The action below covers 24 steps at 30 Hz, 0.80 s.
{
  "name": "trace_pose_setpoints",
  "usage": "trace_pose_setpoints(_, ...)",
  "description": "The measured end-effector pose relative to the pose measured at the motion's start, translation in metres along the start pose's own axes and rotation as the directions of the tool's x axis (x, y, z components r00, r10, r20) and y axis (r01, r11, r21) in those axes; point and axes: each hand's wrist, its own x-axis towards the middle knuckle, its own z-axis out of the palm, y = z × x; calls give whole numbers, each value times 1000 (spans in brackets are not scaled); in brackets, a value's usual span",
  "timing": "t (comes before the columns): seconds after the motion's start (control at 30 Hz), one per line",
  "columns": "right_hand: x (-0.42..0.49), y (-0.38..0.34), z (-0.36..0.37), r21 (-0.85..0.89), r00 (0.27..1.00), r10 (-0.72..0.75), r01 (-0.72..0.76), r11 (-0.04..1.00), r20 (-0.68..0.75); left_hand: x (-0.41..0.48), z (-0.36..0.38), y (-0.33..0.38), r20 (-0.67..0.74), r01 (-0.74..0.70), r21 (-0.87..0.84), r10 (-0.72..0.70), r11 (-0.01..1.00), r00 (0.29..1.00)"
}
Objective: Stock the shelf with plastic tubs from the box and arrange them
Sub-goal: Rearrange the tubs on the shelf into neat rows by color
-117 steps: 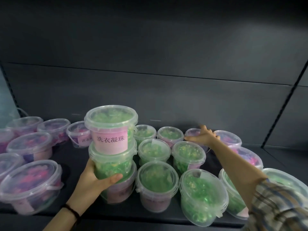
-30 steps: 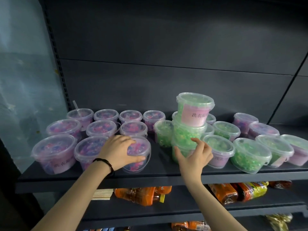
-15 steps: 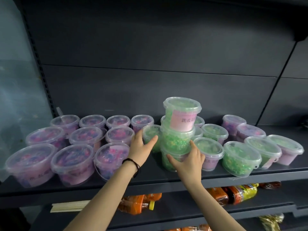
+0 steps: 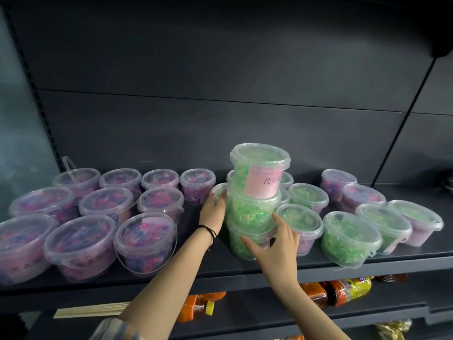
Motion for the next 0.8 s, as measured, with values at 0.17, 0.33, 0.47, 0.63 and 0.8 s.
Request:
trace_pose_setpoints(0.17,0,3,1,44,1000,-10,10,999,1,4,-10,-7,91,138,-67,-132,988,987)
trace_pose_setpoints(0.33,-1,-1,-1,59,1000,-7,6,998,26,1,-17,-10,237,149,-37,-136,988,962)
trace_pose_setpoints(0.47,-2,-1,-13,169,997,-7,-6,986,72,-8,-5,-11,168,65,-115,-45,991,985)
trace_pose_setpoints(0.63,7,23,-59,341,997,51,-29,940,-56,-56,25,-19,-18,-181,-99,180,979,983)
trace_pose_setpoints(0.8,35,57,-106,322,983,82,-25,946,-166,-65,47,-16,-87,-290,57,294,955,952)
